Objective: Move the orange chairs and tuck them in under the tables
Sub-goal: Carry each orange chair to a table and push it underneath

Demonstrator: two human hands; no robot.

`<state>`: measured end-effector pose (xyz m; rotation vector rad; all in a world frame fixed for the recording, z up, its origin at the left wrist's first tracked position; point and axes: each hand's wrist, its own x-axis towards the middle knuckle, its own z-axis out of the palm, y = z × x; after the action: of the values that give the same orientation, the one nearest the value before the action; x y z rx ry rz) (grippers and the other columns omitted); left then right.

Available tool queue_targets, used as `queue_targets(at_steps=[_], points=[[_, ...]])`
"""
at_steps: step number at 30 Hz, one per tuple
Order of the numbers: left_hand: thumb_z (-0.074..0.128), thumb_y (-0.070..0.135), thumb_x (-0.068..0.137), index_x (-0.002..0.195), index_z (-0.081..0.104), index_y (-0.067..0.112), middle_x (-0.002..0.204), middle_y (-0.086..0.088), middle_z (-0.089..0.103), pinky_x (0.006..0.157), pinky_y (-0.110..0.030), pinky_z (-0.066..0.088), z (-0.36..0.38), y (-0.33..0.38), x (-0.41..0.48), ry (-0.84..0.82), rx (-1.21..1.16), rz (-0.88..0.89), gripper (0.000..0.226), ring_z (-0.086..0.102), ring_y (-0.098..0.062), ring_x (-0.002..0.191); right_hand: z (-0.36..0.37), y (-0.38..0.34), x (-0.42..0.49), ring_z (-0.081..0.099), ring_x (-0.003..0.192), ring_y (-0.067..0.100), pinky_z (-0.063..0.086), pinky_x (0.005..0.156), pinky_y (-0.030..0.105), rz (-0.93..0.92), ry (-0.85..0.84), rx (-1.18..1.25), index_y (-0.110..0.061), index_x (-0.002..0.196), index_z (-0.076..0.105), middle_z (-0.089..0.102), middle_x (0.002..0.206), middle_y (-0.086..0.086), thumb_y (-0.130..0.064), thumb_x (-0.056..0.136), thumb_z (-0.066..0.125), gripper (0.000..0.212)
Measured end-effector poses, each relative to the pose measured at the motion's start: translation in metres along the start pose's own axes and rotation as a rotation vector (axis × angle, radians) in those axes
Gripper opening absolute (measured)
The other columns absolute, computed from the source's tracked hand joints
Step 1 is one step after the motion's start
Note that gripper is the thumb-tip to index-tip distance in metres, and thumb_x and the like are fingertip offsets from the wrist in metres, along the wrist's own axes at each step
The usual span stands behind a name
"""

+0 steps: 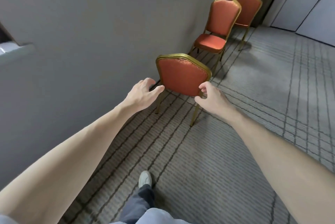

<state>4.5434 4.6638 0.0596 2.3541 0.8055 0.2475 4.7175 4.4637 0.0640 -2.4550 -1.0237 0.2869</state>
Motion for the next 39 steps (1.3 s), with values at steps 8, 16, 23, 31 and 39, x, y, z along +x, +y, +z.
queue_targets(at_steps=[8, 16, 23, 31, 39], points=[[0.039, 0.06, 0.095, 0.135, 0.051, 0.019, 0.141, -0.002, 0.052, 0.105, -0.036, 0.038, 0.0, -0.015, 0.203, -0.126, -0.015, 0.013, 0.059, 0.045, -0.018, 0.13, 0.003, 0.006, 0.17, 0.053, 0.126, 0.024, 0.042, 0.099, 0.035, 0.126, 0.002, -0.066, -0.012, 0.142, 0.044, 0.053, 0.142, 0.007, -0.034, 0.09, 0.065, 0.06], [0.041, 0.054, 0.097, 0.135, 0.052, 0.017, 0.137, -0.006, 0.055, 0.105, -0.038, 0.04, 0.044, -0.019, 0.357, -0.181, 0.003, 0.026, 0.054, 0.047, -0.021, 0.126, 0.026, 0.045, 0.315, 0.047, 0.13, 0.023, 0.042, 0.101, 0.037, 0.152, -0.072, -0.109, -0.013, 0.143, 0.042, 0.05, 0.143, 0.005, -0.036, 0.09, 0.066, 0.062], [0.041, 0.047, 0.101, 0.142, 0.045, 0.015, 0.142, -0.008, 0.049, 0.106, -0.039, 0.038, 0.099, -0.015, 0.463, -0.231, 0.126, -0.005, 0.053, 0.043, -0.023, 0.131, 0.064, 0.099, 0.444, 0.051, 0.119, 0.026, 0.046, 0.1, 0.043, 0.005, -0.24, -0.312, -0.015, 0.139, 0.04, 0.054, 0.13, 0.006, -0.048, 0.083, 0.072, 0.072], [0.031, 0.044, 0.102, 0.071, 0.058, 0.024, 0.074, 0.005, 0.061, 0.077, -0.039, 0.043, 0.139, -0.009, 0.535, -0.286, 0.291, 0.193, 0.046, 0.055, -0.017, 0.071, 0.057, 0.122, 0.53, 0.056, 0.085, 0.02, 0.051, 0.072, 0.039, -0.259, -0.507, -0.412, -0.028, 0.086, 0.053, 0.059, 0.086, -0.009, -0.054, 0.074, 0.065, 0.031], [0.033, 0.044, 0.105, 0.062, 0.044, 0.025, 0.056, 0.009, 0.045, 0.065, -0.034, 0.032, 0.135, 0.025, 0.634, -0.136, 0.147, 0.327, 0.048, 0.043, -0.007, 0.054, -0.007, 0.136, 0.611, 0.056, 0.076, 0.014, 0.048, 0.063, 0.032, -0.183, -0.419, -0.227, -0.031, 0.081, 0.055, 0.058, 0.075, -0.012, -0.055, 0.074, 0.071, 0.03]])
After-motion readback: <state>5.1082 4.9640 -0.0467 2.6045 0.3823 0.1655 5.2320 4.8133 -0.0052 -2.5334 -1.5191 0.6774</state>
